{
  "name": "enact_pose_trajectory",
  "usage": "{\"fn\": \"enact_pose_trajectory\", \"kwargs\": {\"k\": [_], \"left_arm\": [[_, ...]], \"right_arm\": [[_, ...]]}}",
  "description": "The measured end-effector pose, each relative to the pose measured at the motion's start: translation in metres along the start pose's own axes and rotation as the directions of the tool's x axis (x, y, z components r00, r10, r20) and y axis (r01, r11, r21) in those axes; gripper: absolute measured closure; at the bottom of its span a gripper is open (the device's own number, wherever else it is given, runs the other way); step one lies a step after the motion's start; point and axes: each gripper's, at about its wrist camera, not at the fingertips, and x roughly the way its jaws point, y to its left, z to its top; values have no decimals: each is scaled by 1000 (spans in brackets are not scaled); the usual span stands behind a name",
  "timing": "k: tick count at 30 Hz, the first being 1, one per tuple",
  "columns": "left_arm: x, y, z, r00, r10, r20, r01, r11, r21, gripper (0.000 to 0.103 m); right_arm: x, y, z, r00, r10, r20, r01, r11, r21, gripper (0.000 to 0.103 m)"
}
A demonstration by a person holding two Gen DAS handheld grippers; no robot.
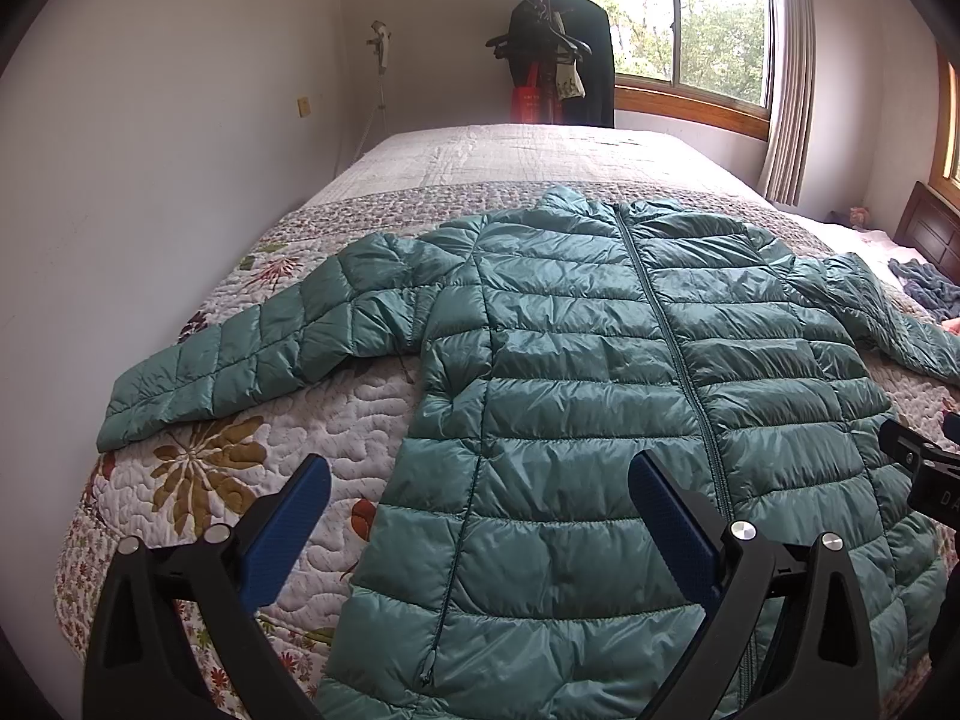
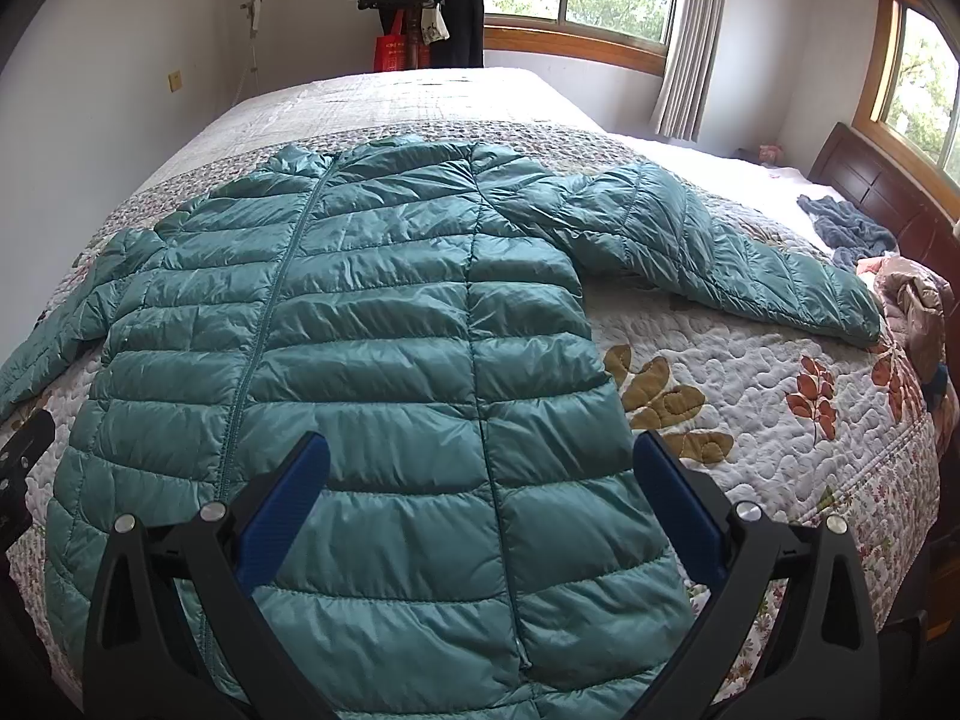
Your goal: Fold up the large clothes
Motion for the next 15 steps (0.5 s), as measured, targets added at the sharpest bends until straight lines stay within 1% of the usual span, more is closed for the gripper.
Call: {"fn": "enact_pose_trajectory", "kwargs": {"k": [11,15], "left_arm": [[1,0,0,1000,-1,0,1,1000,1,4],[3,-4,3,1000,-3,-3,3,1000,5,4]], "right_arm": [[1,-1,0,1000,-1,0,1,1000,2,3],[3,-8,3,1000,0,0,0,1000,3,3]]}}
